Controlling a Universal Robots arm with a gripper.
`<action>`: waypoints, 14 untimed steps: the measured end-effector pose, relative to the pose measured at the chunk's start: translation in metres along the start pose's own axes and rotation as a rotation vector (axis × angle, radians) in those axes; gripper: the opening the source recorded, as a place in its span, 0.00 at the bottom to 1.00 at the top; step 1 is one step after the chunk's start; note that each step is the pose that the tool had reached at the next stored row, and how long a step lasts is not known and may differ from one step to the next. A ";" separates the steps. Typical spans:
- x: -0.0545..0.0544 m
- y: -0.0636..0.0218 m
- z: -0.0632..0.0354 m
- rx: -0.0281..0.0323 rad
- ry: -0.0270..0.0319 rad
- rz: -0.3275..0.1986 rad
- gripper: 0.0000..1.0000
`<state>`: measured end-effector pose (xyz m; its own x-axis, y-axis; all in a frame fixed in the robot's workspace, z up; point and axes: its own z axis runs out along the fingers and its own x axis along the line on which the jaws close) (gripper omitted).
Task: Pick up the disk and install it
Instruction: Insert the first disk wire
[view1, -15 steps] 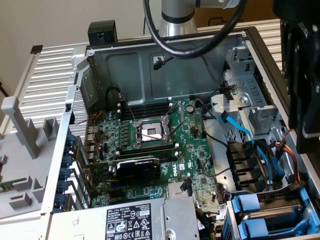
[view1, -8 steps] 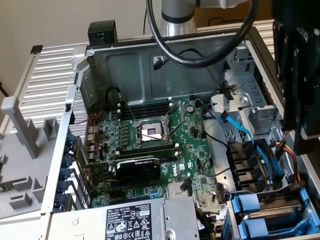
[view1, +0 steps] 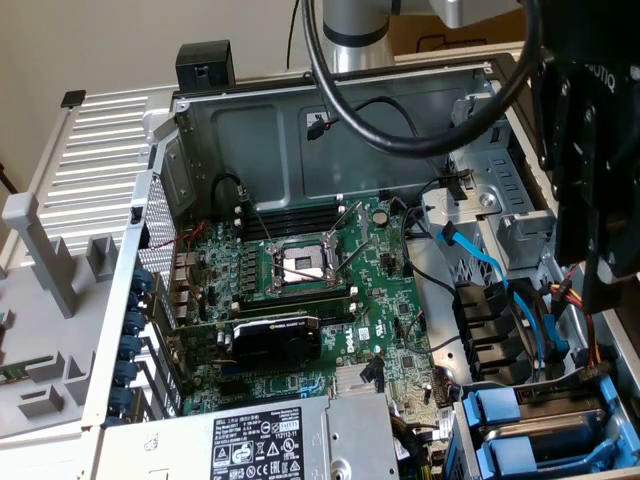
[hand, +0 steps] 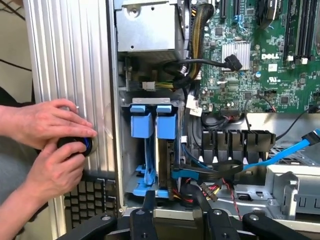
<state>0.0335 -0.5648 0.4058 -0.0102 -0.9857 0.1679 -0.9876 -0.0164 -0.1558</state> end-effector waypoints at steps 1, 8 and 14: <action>0.000 0.0000 0.0002 -0.0003 -0.0013 -0.008 0.43; 0.009 -0.0004 0.0018 -0.0056 -0.0035 -0.023 0.43; 0.014 -0.0004 0.0027 -0.0227 -0.0069 -0.044 0.43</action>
<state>0.0342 -0.5791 0.4056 0.0341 -0.9853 0.1674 -0.9904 -0.0557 -0.1264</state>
